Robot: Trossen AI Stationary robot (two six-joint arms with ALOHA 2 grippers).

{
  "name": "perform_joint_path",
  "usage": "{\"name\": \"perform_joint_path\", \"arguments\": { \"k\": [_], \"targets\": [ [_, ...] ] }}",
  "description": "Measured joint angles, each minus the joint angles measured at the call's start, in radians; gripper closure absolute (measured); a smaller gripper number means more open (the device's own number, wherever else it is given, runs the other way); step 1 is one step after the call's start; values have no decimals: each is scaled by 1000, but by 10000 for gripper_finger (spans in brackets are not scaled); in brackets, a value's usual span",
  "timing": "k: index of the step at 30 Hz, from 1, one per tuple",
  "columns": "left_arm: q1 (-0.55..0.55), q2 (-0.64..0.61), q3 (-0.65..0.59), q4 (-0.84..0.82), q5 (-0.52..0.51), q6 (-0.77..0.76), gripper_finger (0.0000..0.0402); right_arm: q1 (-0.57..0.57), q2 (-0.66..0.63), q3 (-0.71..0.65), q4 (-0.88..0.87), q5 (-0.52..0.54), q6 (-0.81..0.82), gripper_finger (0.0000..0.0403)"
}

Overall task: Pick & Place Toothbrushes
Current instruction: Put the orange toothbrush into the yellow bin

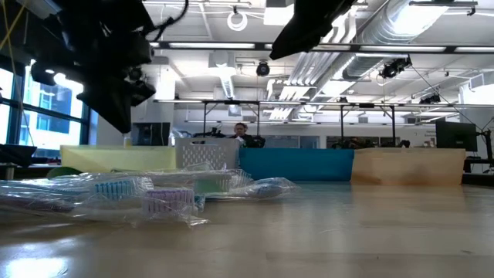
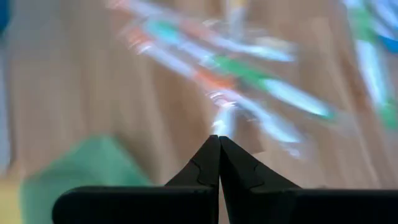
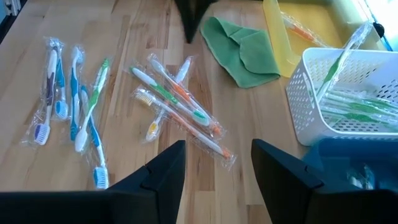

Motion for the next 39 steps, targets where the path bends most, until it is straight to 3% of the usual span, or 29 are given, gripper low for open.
{"name": "perform_joint_path", "arguments": {
  "k": [4,11,17,25,39],
  "targets": [
    [-43,2,0,-1,-6,132,401,0,0,0,-7,0,0,227],
    [-61,44,0,14,-40,157,393,0,0,0,-12,0,-1,227],
    [-61,108,0,10,-46,220,331,0,0,0,-13,0,-2,227],
    [-61,187,0,12,-67,185,252,0,0,0,-13,0,-1,227],
    [-60,298,1,107,-57,169,247,0,0,0,-12,0,-3,227]
  ]
}}
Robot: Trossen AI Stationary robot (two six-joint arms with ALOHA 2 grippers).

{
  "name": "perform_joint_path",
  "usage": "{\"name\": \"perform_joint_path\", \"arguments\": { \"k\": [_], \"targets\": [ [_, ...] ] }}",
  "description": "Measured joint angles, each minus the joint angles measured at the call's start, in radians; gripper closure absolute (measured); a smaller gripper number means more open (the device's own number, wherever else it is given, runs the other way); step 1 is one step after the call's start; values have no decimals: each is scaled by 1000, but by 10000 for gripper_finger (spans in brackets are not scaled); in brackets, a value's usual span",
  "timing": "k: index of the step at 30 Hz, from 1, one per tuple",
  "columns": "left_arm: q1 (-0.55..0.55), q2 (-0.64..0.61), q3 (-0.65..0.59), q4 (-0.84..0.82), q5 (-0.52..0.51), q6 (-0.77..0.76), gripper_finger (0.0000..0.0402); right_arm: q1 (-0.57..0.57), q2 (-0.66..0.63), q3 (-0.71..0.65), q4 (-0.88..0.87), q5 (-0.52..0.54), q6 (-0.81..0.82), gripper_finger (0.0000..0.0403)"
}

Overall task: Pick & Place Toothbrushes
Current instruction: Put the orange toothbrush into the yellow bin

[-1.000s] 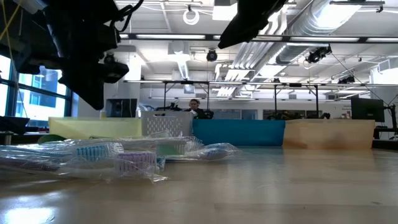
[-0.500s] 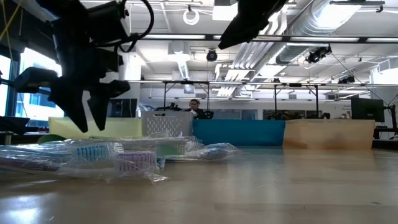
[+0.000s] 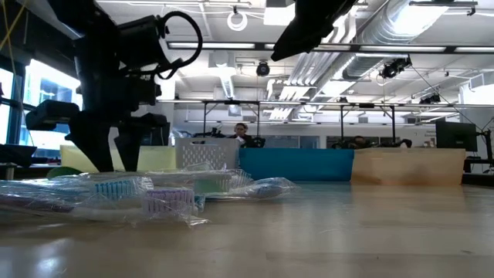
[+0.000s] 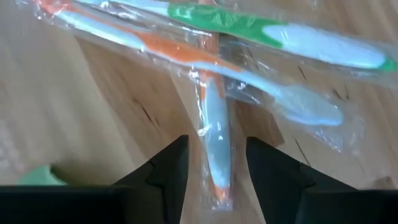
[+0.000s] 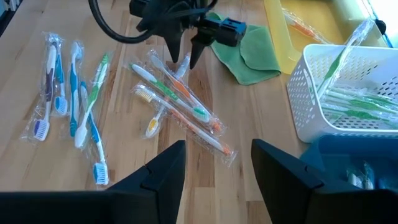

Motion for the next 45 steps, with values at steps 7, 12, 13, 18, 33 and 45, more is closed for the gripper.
{"name": "perform_joint_path", "arguments": {
  "k": [7,12,13,18,33,45],
  "targets": [
    [1,61,4,14,46,-9,247,0,0,0,0,0,1,227],
    [1,92,5,15,56,-25,247,0,0,0,0,0,1,227],
    [1,92,5,14,61,-25,247,0,0,0,0,0,1,227],
    [1,94,4,15,75,-26,247,0,0,0,0,0,2,227],
    [40,99,21,89,58,-26,334,0,0,0,0,0,2,227],
    [63,101,31,184,-4,1,380,0,0,0,0,0,1,227]
  ]
}}
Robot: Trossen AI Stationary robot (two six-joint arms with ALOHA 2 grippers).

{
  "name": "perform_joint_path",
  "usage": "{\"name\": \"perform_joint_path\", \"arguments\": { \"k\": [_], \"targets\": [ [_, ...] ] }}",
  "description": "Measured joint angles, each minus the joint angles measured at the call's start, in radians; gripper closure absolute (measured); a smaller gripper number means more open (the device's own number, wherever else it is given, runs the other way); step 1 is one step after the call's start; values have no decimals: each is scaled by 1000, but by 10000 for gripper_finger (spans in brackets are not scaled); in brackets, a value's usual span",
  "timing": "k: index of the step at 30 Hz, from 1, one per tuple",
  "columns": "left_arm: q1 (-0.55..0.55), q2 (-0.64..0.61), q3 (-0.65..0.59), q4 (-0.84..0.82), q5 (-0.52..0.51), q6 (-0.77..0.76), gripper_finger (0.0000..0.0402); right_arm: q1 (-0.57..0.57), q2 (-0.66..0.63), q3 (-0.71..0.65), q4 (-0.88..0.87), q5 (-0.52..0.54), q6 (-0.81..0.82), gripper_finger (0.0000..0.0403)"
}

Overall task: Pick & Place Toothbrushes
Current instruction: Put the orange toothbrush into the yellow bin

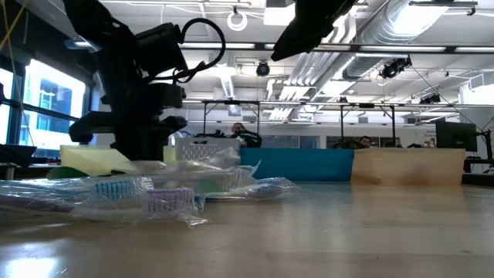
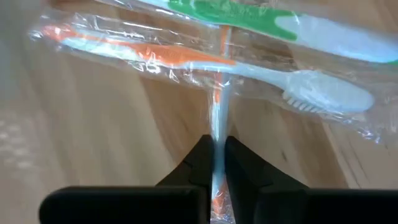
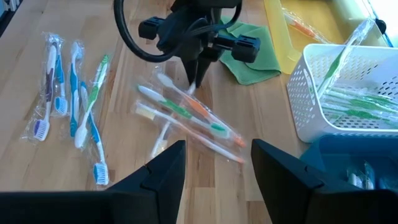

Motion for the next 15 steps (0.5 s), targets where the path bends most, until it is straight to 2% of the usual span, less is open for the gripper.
{"name": "perform_joint_path", "arguments": {
  "k": [15],
  "targets": [
    [-2,-2,78,8,-54,81,380,0,0,0,0,0,28,227]
  ]
}}
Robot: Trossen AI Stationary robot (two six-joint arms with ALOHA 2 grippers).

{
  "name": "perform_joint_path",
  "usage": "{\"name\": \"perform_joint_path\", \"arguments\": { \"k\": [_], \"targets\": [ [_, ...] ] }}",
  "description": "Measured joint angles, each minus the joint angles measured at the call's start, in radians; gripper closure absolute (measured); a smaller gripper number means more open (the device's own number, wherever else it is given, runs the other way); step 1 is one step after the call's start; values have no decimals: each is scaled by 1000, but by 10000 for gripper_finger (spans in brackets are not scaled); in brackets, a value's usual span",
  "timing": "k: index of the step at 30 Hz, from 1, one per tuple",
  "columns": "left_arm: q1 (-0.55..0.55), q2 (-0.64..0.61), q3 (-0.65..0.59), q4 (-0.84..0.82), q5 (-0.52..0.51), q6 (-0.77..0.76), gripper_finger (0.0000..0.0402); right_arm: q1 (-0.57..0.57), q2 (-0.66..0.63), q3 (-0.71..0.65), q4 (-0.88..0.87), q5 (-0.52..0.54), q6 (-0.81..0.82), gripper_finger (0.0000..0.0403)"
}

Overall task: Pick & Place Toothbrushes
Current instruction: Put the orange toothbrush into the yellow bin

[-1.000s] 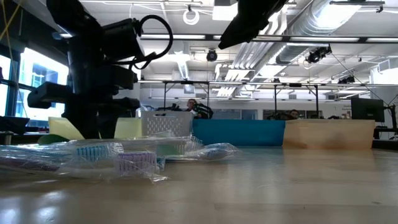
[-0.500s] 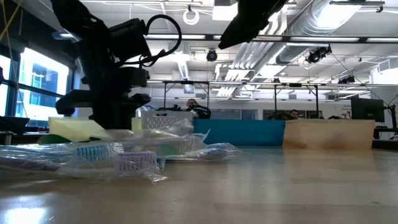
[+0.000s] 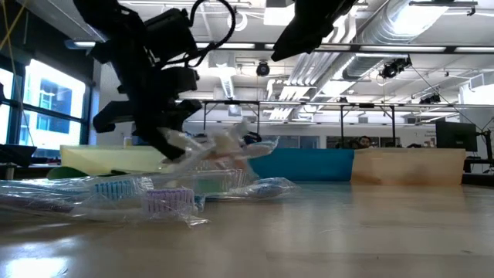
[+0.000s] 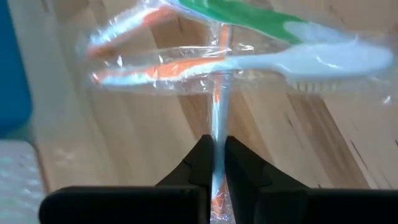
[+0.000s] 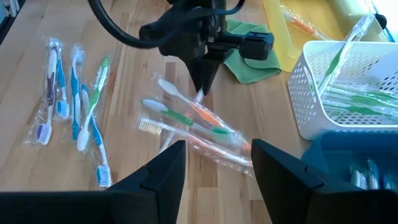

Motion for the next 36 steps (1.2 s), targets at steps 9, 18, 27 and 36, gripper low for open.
{"name": "perform_joint_path", "arguments": {
  "k": [9,18,27,36],
  "targets": [
    [0,-1,77,0,-2,72,380,0,0,0,0,0,-2,227],
    [0,-1,123,-2,-1,112,380,-18,0,0,40,4,-5,227],
    [-2,-2,172,-5,33,105,380,-27,0,0,159,149,-38,227],
    [-2,-2,205,-9,54,95,380,-41,0,0,184,291,-59,227]
  ]
}}
